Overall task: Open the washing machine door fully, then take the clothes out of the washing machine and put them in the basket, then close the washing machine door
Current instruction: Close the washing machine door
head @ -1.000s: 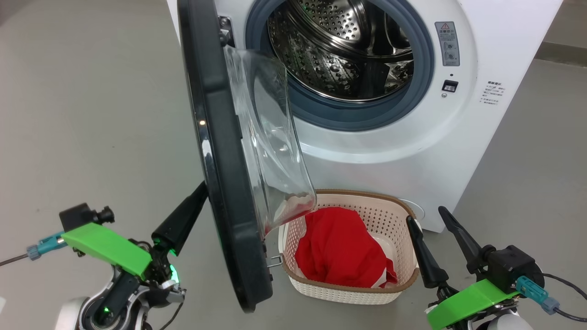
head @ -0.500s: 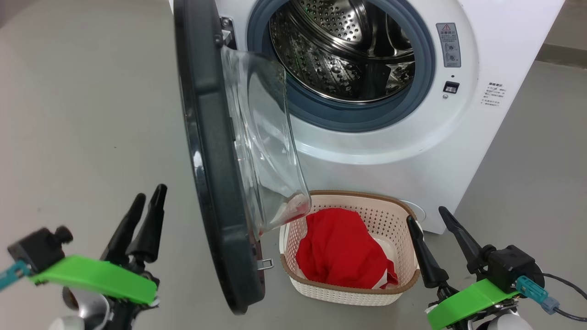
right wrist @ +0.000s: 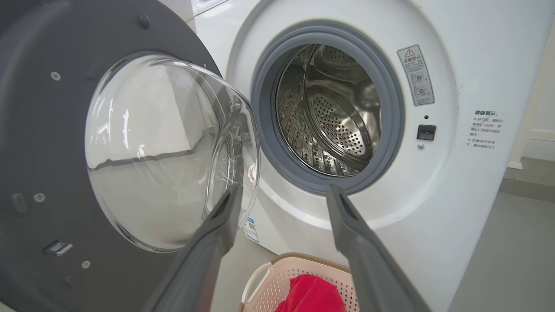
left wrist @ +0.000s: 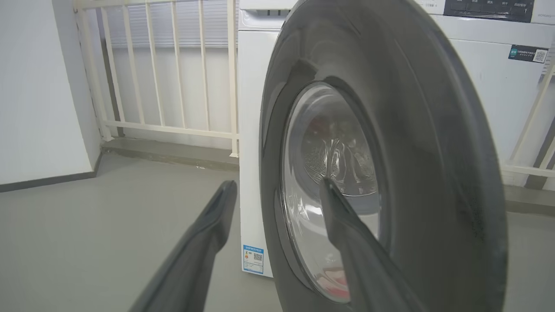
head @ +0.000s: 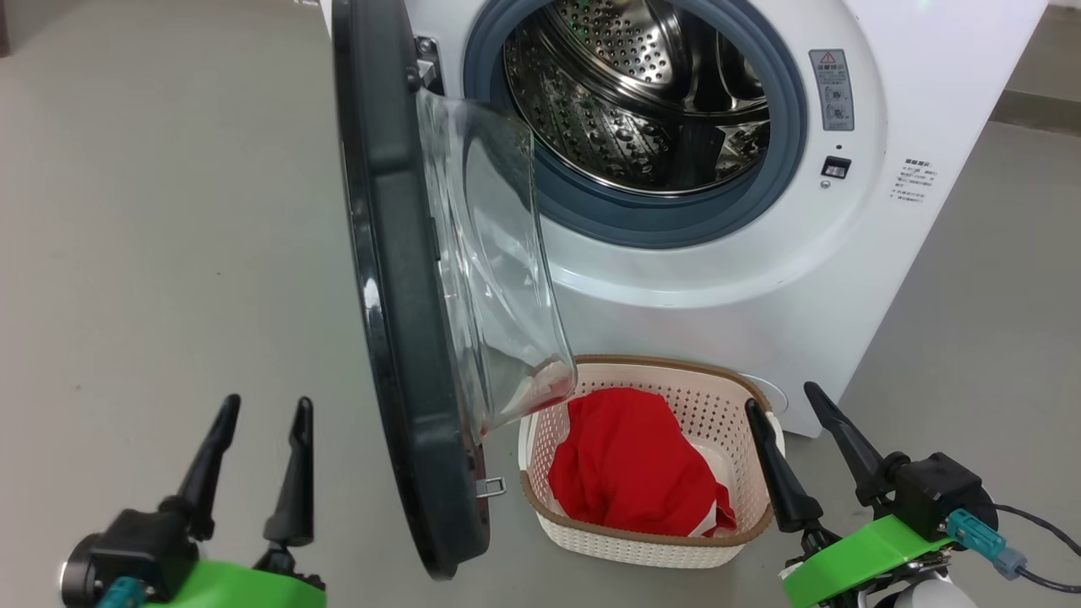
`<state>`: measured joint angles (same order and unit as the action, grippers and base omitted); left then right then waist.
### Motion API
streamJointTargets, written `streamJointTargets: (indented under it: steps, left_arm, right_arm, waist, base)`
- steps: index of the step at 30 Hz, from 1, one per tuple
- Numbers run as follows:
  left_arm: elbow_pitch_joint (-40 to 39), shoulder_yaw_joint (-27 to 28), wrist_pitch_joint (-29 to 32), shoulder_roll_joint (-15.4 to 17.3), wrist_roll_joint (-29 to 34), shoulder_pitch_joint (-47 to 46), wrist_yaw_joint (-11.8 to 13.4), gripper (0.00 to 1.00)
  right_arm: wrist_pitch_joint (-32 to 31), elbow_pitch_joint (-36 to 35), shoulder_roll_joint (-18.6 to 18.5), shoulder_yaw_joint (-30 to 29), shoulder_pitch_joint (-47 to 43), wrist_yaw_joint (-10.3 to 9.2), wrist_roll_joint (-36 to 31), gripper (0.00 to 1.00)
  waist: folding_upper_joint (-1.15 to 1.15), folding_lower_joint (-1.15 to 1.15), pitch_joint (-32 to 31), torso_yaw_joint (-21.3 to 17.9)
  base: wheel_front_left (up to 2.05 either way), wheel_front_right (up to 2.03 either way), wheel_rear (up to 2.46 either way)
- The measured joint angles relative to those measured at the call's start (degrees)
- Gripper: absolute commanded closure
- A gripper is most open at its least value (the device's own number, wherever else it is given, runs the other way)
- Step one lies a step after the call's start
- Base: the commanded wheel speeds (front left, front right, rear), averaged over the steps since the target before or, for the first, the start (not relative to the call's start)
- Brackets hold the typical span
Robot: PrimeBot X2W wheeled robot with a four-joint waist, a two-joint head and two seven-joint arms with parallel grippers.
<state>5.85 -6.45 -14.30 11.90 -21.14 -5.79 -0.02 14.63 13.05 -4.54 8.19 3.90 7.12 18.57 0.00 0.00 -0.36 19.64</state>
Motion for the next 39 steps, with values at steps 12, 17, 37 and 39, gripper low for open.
streamJointTargets:
  steps: [12,17,37,39]
  left_arm:
    - [0.8,2.3,0.0,-4.9,12.0,3.3,-0.4,0.00]
    - [2.0,3.8,0.0,-7.0,13.4,3.3,-0.3,0.00]
    - [3.6,6.7,0.0,-9.1,15.1,3.2,-2.5,0.00]
    - [3.5,6.8,0.0,-9.1,15.2,3.2,-2.6,0.00]
  right_arm:
    - [0.0,0.1,0.4,0.3,0.0,0.00,0.2,0.00]
    - [0.0,0.2,0.3,0.3,0.0,0.00,1.5,0.00]
    - [0.0,0.2,0.3,0.1,0.0,0.00,1.5,0.00]
    - [0.0,0.2,0.3,0.1,0.0,0.00,1.5,0.00]
  waist:
    - [0.00,0.00,0.0,0.0]
    - [0.00,0.00,0.1,-0.1]
    - [0.00,0.00,0.1,0.4]
    - [0.00,0.00,0.1,0.4]
  base:
    - [0.00,0.00,0.00]
    - [0.00,0.00,0.00]
    - [0.00,0.00,0.00]
    - [0.00,0.00,0.00]
